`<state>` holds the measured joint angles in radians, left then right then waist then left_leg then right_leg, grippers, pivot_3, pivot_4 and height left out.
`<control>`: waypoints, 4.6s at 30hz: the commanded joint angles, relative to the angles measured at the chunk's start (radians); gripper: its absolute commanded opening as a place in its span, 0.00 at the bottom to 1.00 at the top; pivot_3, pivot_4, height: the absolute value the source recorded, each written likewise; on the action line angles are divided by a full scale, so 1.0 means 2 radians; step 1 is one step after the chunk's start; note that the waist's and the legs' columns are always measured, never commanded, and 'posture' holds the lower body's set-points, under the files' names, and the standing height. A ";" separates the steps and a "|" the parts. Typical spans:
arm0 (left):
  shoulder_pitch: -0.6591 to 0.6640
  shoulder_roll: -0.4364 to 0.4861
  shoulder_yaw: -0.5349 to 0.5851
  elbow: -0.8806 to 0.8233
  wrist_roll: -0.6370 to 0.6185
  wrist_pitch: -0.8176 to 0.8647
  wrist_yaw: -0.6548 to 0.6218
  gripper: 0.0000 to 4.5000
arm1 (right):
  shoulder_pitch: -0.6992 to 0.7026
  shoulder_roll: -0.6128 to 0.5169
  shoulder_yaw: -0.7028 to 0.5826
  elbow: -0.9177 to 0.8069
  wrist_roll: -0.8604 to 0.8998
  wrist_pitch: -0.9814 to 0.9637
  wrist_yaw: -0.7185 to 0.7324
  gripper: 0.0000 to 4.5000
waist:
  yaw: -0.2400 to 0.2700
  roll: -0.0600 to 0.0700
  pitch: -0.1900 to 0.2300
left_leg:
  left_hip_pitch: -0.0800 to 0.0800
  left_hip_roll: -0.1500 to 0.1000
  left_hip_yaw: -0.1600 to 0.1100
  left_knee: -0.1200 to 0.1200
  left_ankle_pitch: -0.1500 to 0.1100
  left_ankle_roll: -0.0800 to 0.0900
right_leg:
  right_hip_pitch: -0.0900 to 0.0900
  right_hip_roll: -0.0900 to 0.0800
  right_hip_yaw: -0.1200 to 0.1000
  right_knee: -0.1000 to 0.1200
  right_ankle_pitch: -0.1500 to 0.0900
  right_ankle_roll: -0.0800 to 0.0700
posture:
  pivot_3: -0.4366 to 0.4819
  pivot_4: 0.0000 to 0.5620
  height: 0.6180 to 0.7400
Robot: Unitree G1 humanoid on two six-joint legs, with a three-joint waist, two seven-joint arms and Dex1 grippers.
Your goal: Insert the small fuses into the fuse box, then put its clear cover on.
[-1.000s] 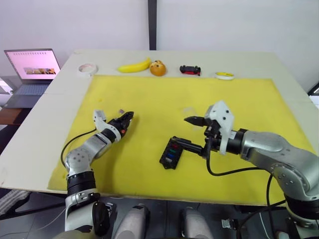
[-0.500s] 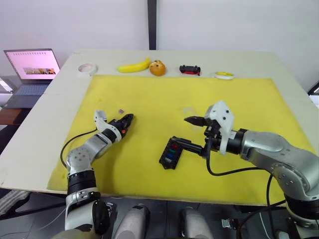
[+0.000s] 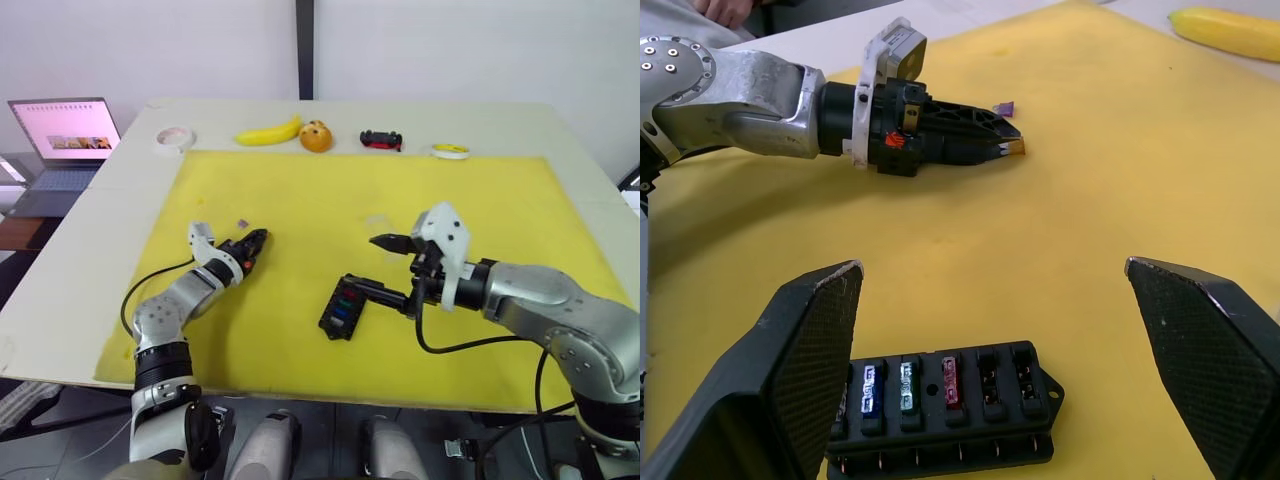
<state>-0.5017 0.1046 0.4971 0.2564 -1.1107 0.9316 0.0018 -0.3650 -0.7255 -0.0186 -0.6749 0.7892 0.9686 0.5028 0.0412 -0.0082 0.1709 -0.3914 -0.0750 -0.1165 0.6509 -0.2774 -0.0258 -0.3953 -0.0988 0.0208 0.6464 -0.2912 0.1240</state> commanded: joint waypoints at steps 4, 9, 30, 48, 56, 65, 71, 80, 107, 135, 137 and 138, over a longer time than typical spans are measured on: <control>0.008 -0.009 -0.004 0.028 0.013 0.006 0.010 0.27 | -0.008 -0.005 -0.019 -0.014 0.005 -0.003 -0.001 1.00 | 0.000 0.000 0.000 | 0.000 0.000 0.000 0.000 0.000 0.000 | 0.000 0.000 0.000 0.000 0.000 0.000 | 0.48 0.27 1.00; 0.008 -0.009 -0.004 0.027 0.013 0.006 0.010 0.27 | -0.007 -0.005 -0.020 -0.015 0.007 -0.002 -0.001 1.00 | 0.000 0.000 0.000 | 0.000 0.000 0.000 0.000 0.000 0.000 | 0.000 0.000 0.000 0.000 0.000 0.000 | 0.48 0.27 1.00; 0.022 0.021 0.016 -0.045 -0.039 0.054 0.013 0.01 | -0.014 0.012 -0.043 -0.004 0.038 0.010 -0.012 1.00 | -0.003 0.000 0.000 | 0.000 0.000 0.000 -0.001 0.000 0.000 | -0.001 0.000 0.000 0.000 0.000 0.000 | 0.48 0.27 1.00; -0.016 0.190 -0.043 -0.158 -0.338 0.160 -0.050 0.01 | -0.044 0.123 -0.081 0.040 0.243 0.027 -0.150 1.00 | -0.016 -0.003 0.002 | -0.006 0.001 0.000 -0.002 0.003 -0.005 | -0.008 0.000 0.001 0.001 0.000 -0.001 | 0.48 0.27 1.00; -0.031 0.185 -0.108 -0.177 -0.395 0.109 -0.038 0.01 | -0.065 0.153 -0.076 0.058 0.350 -0.006 -0.257 1.00 | -0.021 -0.003 0.002 | -0.006 0.001 0.000 -0.002 0.003 -0.005 | -0.008 0.000 0.002 0.001 0.000 -0.001 | 0.48 0.27 1.00; -0.044 0.177 -0.152 -0.180 -0.399 0.081 -0.050 0.00 | -0.072 0.157 -0.052 0.064 0.405 -0.043 -0.319 0.87 | -0.028 -0.003 0.002 | -0.006 0.001 0.000 -0.001 0.003 -0.005 | -0.008 0.001 0.001 0.002 0.000 -0.001 | 0.48 0.27 1.00; -0.043 0.178 -0.161 -0.183 -0.399 0.070 -0.058 0.00 | -0.072 0.151 -0.041 0.067 0.413 -0.056 -0.336 0.71 | -0.028 -0.003 0.002 | -0.006 0.001 0.000 -0.001 0.003 -0.005 | -0.008 0.001 0.001 0.002 0.000 -0.001 | 0.48 0.27 1.00; -0.038 0.176 -0.167 -0.186 -0.394 0.064 -0.067 0.00 | -0.071 0.146 -0.032 0.066 0.428 -0.068 -0.348 0.71 | -0.028 -0.003 0.002 | -0.006 0.001 0.000 -0.001 0.003 -0.005 | -0.008 0.001 0.001 0.002 0.000 -0.001 | 0.48 0.27 1.00; -0.032 0.178 -0.173 -0.186 -0.391 0.059 -0.075 0.00 | -0.077 0.138 -0.017 0.068 0.445 -0.090 -0.358 0.35 | -0.028 -0.003 0.002 | -0.006 0.001 0.000 -0.001 0.003 -0.005 | -0.008 0.001 0.001 0.002 0.000 -0.001 | 0.48 0.27 1.00; -0.055 0.250 -0.185 -0.178 -0.268 0.098 -0.192 0.65 | -0.075 0.081 -0.028 0.052 0.488 -0.086 -0.343 0.00 | -0.030 -0.003 0.002 | -0.006 0.001 0.001 -0.001 0.003 -0.004 | -0.008 0.002 0.001 0.003 0.000 -0.001 | 0.48 0.27 1.00; -0.063 0.279 -0.197 -0.183 -0.212 0.097 -0.256 0.85 | -0.073 0.052 -0.030 0.050 0.474 -0.073 -0.323 0.00 | -0.029 -0.003 0.002 | -0.006 0.001 0.001 -0.001 0.003 -0.004 | -0.008 0.002 0.001 0.003 0.000 -0.001 | 0.48 0.27 1.00; -0.068 0.301 -0.209 -0.188 -0.173 0.090 -0.301 0.98 | -0.071 0.028 -0.030 0.045 0.453 -0.059 -0.301 0.00 | -0.029 -0.003 0.002 | -0.006 0.001 0.001 -0.001 0.003 -0.004 | -0.008 0.002 0.001 0.003 0.000 -0.001 | 0.48 0.27 1.00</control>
<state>-0.6182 0.6635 0.1015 -0.0857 -1.5581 1.1225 -0.4691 -0.4965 -0.6197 -0.0549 -0.5401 1.7269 0.8209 -0.1592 -0.0176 -0.0137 0.1749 -0.4034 -0.0727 -0.1144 0.6492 -0.2713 -0.0342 -0.4118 -0.0952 0.0237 0.6525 -0.2903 0.1223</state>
